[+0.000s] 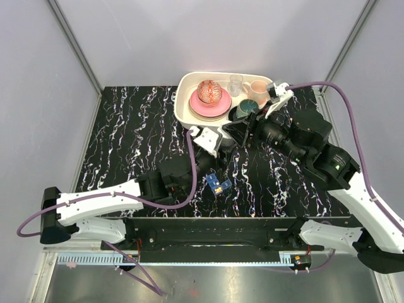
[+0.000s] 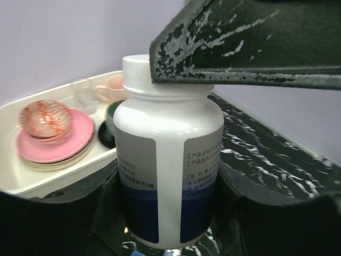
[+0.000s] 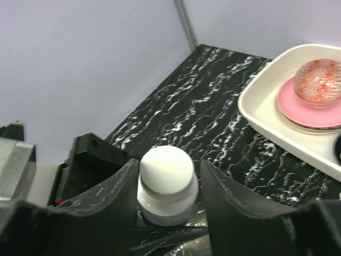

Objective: Sort the pills into containers

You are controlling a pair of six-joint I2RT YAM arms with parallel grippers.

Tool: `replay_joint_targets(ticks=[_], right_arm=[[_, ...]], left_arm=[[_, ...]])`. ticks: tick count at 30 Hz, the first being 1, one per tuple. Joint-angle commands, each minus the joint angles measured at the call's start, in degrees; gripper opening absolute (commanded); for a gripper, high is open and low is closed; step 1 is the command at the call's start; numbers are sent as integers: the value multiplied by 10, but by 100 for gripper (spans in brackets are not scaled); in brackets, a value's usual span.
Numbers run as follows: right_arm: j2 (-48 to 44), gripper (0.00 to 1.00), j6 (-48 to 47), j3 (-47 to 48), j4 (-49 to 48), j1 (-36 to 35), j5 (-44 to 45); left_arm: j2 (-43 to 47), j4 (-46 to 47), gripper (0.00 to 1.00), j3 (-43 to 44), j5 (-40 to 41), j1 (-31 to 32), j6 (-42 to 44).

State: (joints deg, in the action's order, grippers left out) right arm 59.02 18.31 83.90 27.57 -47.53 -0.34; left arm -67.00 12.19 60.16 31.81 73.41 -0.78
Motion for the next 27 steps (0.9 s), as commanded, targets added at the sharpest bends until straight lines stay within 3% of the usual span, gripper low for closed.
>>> replay_joint_targets(ticks=[1, 3, 7, 13, 18, 22, 27], right_arm=[[-17, 62, -20, 22, -41, 3, 47], [-48, 69, -41, -3, -86, 2, -12], [-98, 78, -73, -36, -114, 4, -62], [-133, 78, -122, -40, -57, 3, -171], [-153, 80, -136, -43, -38, 3, -259], [-154, 80, -145, -37, -18, 3, -267], [-149, 76, -147, -36, -13, 3, -276]], left_arm=[[-1, 32, 0, 34, 66, 2, 52], [7, 27, 0, 26, 28, 2, 36], [49, 43, 0, -16, -129, 2, -1], [76, 81, 0, -39, -353, 1, -50], [73, 88, 0, -33, -432, 1, -56], [62, 77, 0, -16, -474, 1, -55], [61, 80, 0, -17, -470, 1, -54]])
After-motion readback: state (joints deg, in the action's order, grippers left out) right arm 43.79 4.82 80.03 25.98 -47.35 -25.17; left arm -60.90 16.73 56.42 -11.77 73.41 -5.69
